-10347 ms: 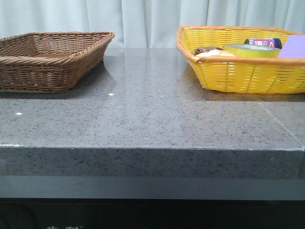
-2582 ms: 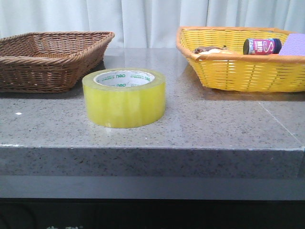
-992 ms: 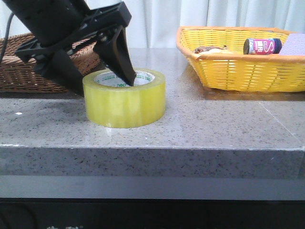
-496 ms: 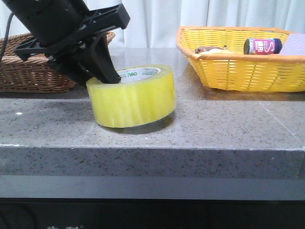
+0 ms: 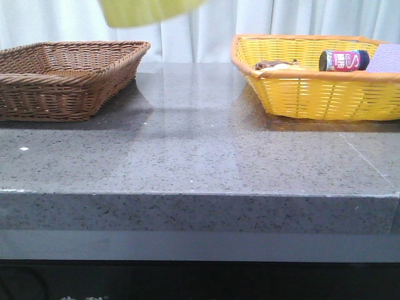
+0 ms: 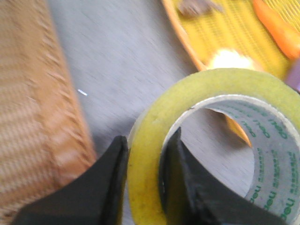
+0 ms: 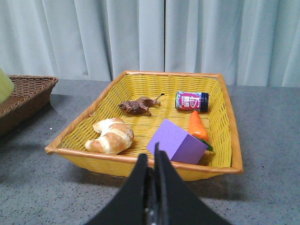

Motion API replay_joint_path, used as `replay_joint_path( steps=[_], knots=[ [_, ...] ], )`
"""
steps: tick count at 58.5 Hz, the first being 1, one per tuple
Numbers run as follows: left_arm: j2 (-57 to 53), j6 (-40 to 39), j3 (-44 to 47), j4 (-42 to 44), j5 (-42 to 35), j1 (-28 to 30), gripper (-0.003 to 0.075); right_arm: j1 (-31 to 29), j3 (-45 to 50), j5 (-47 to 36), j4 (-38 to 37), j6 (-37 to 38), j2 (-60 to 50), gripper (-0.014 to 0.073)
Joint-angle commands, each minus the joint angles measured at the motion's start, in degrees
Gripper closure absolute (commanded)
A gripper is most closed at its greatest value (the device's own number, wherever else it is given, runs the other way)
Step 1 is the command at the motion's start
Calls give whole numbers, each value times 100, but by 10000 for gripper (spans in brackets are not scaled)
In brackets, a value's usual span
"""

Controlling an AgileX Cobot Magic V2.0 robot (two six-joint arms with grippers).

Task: Transfer tape with both arms
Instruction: 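Grasp the tape roll rim with the left gripper and lift, then lower the tape roll into the brown basket and open the left gripper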

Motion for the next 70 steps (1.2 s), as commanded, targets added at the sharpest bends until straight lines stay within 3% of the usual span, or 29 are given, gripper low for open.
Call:
replay_joint_path(
  steps=[1,19,36,42,51,55,64,70],
  knots=[
    [-202,-43,-415,219,-396,407,691,-8,-138,-523,29,-15,75,714],
    [367,-43,-503,434,-425,1775,691,-8,-138,-523,29,-15,75,714],
    [1200,-43,-503,434,-406,2037,680,-8,-138,-523,29,-15,75,714],
    [1258,-43,-503,434,-406,2037,585,-8,-138,-523,29,-15,75,714],
    [1222,-43,-503,434,-393,2037,349,-8,-138,-523,29,-15,75,714],
    [1149,-43,-503,434,-403,2037,302,-8,-138,-523,29,-15,75,714],
    [779,-39,-503,488,-403,2037,311,-8,-138,-523,29,-15,75,714],
    [463,-39,-490,538,-403,2037,412,-8,-138,-523,29,-15,75,714]
  ],
)
